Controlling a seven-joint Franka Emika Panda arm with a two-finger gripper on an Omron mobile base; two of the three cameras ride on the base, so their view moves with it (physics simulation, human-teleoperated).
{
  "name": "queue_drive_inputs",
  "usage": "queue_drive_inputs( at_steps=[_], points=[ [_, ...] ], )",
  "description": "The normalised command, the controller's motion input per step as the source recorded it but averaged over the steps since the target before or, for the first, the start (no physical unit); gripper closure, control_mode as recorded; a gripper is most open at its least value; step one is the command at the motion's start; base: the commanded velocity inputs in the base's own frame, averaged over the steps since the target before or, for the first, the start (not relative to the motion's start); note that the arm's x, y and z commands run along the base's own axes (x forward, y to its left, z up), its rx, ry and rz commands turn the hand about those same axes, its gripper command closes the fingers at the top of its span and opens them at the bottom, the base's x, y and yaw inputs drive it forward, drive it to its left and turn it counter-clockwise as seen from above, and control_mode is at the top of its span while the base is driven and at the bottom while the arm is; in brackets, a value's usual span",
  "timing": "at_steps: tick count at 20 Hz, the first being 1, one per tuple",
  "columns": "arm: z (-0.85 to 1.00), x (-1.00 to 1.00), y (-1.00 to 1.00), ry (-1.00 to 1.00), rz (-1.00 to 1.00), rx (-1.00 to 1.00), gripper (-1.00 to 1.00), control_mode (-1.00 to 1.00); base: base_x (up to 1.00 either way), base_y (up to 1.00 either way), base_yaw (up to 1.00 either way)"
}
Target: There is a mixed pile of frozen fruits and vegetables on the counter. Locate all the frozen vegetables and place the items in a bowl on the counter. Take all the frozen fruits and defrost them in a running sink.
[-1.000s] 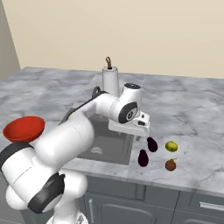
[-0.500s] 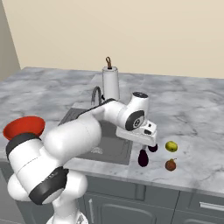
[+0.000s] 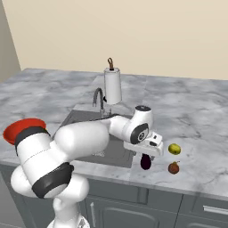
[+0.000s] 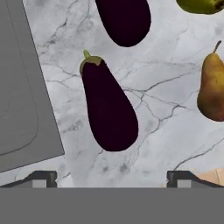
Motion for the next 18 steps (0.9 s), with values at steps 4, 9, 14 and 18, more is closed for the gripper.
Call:
queue_drive_inputs(
  at_steps=[4,9,14,18],
  points=[
    [-0.19,0.04,0.0,-0.01,0.0,0.0,-1.0,-1.0,0.0,0.0,0.0],
    [-0.19,0.21,-0.24,-0.02,0.01,0.0,-1.0,-1.0,0.0,0.0,0.0],
    [-0.19,0.39,-0.07,-0.08,0.03,0.01,-1.0,-1.0,0.0,0.0,0.0],
    [-0.42,0.02,-0.13,0.0,0.03,0.02,-1.0,-1.0,0.0,0.0,0.0]
  ],
)
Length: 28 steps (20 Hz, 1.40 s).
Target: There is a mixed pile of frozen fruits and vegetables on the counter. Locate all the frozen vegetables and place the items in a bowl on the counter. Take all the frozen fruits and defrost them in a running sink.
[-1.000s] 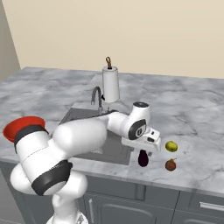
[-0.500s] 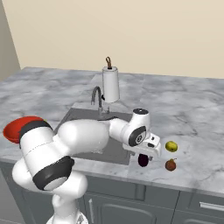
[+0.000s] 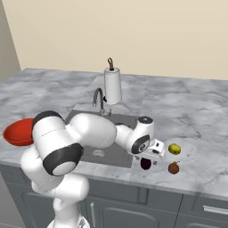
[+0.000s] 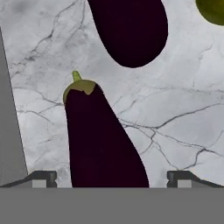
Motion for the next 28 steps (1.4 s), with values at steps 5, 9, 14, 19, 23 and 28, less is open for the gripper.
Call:
queue_drive_inputs(
  at_steps=[5,9,14,19,23,28],
  points=[
    [-0.23,0.0,-0.08,0.0,0.02,0.01,-1.0,-1.0,0.0,0.0,0.0],
    [0.0,0.0,0.0,0.0,0.0,0.0,1.0,-1.0,0.0,0.0,0.0],
    [0.11,-0.06,0.0,-0.02,0.0,-0.01,1.0,-1.0,0.0,0.0,0.0],
    [0.46,-0.05,0.0,-0.05,0.0,-0.06,1.0,-1.0,0.0,0.0,0.0],
    [0.48,0.0,0.29,-0.04,0.0,-0.16,1.0,-1.0,0.0,0.0,0.0],
    [0.4,-0.06,0.31,-0.05,0.0,-0.14,1.0,-1.0,0.0,0.0,0.0]
  ],
)
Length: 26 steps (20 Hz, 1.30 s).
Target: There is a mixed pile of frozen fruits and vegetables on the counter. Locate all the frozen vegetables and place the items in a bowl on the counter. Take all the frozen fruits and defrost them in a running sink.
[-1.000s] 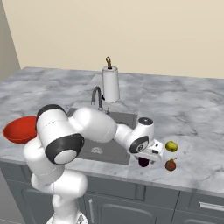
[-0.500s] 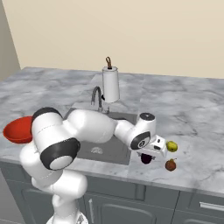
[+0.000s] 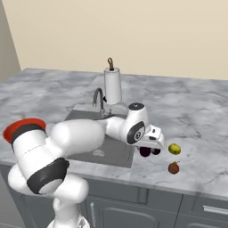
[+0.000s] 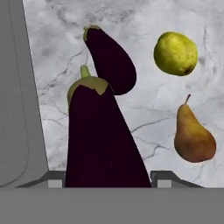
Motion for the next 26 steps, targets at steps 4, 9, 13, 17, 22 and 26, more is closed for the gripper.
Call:
queue_drive_inputs(
  at_steps=[4,9,13,17,22,26],
  points=[
    [0.2,-0.23,0.53,-0.1,0.0,-0.11,1.0,-1.0,0.0,0.0,0.0],
    [0.01,0.05,0.6,-0.05,-0.06,-0.04,1.0,-1.0,0.0,0.0,0.0],
    [0.19,0.02,0.6,0.01,-0.02,0.07,1.0,-1.0,0.0,0.0,0.0],
    [0.65,0.18,0.45,0.13,0.0,0.4,1.0,-1.0,0.0,0.0,0.0],
    [0.39,0.0,0.96,0.2,0.07,0.1,1.0,-1.0,0.0,0.0,0.0],
    [0.01,-0.33,0.98,0.13,0.18,0.0,1.0,-1.0,0.0,0.0,0.0]
  ],
)
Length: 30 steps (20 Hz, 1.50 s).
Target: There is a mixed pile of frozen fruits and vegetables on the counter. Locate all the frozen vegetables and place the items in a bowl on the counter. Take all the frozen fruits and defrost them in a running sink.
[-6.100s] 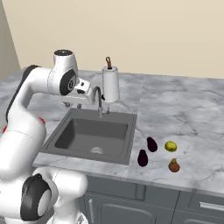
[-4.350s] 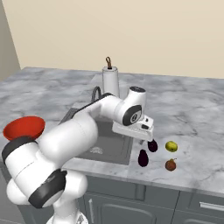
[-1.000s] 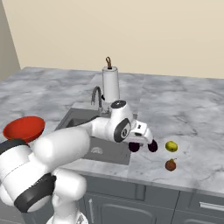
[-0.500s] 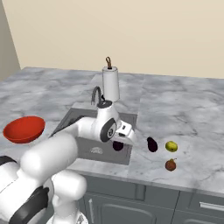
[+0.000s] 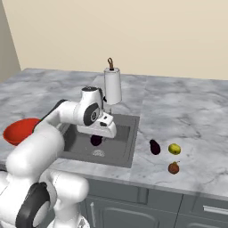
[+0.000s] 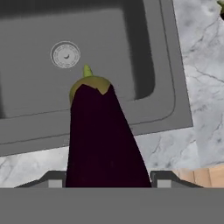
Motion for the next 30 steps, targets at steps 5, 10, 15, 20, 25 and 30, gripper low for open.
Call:
queue_drive_inputs(
  at_steps=[5,10,15,20,25,30],
  points=[
    [-0.17,-0.34,0.88,0.14,0.25,0.01,1.0,-1.0,0.0,0.0,0.0],
    [0.0,-0.03,1.0,0.1,0.13,0.0,1.0,-1.0,0.0,0.0,0.0],
    [0.03,0.0,1.0,0.12,0.11,-0.02,1.0,-1.0,0.0,0.0,0.0],
    [0.21,0.0,0.98,0.09,0.12,-0.02,1.0,-1.0,0.0,0.0,0.0],
    [0.5,-0.01,0.51,0.02,0.05,0.02,1.0,-1.0,0.0,0.0,0.0],
    [0.11,0.12,0.1,0.0,-0.02,0.0,1.0,-1.0,0.0,0.0,0.0]
  ],
)
